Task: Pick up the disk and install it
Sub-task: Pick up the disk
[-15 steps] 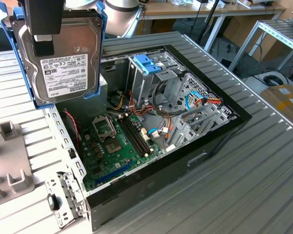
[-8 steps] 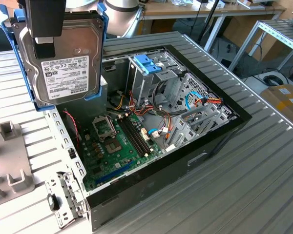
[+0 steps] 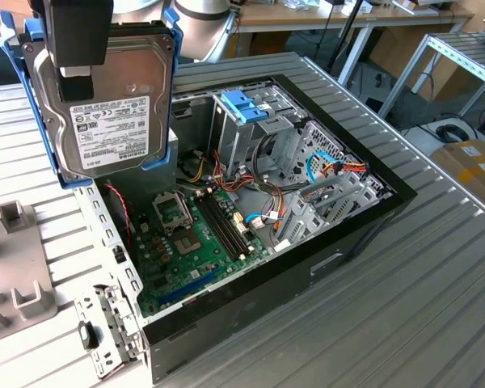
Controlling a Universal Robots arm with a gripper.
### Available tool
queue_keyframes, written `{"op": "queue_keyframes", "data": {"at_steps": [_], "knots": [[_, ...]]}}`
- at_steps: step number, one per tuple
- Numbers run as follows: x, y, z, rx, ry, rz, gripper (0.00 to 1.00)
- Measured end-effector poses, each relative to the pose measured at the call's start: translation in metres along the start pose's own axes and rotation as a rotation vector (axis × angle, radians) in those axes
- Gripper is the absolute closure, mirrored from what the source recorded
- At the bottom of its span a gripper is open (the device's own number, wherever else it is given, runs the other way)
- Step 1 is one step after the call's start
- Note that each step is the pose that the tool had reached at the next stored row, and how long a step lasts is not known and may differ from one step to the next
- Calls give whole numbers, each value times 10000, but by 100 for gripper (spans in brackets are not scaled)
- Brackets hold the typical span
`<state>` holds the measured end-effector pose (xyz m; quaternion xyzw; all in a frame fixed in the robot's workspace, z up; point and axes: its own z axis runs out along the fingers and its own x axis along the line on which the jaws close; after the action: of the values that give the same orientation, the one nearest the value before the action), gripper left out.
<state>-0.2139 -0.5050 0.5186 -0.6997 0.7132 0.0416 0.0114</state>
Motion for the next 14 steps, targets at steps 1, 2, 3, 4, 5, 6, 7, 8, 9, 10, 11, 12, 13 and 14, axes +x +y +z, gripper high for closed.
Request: {"op": "queue_keyframes", "data": {"at_steps": [1,2,3,4,5,6,7,8,9,10,11,12,13,14], "knots": [[6,0,-1,0,0,0,63],[12,0,-1,0,0,0,63],[21,0,-2,0,0,0,63],[30,-1,-2,0,-1,0,63],[38,-1,-3,0,0,0,63],[43,-1,-4,0,0,0,63],[51,-1,-4,0,0,0,63],[57,-1,-4,0,-1,0,63],[64,-1,-5,0,0,0,63],[70,-1,-6,-1,1,0,63],[77,-1,-6,0,0,0,63],[82,-1,-6,0,0,0,63],[91,-2,-7,0,0,0,63],[95,-2,-7,0,0,0,63]]}}
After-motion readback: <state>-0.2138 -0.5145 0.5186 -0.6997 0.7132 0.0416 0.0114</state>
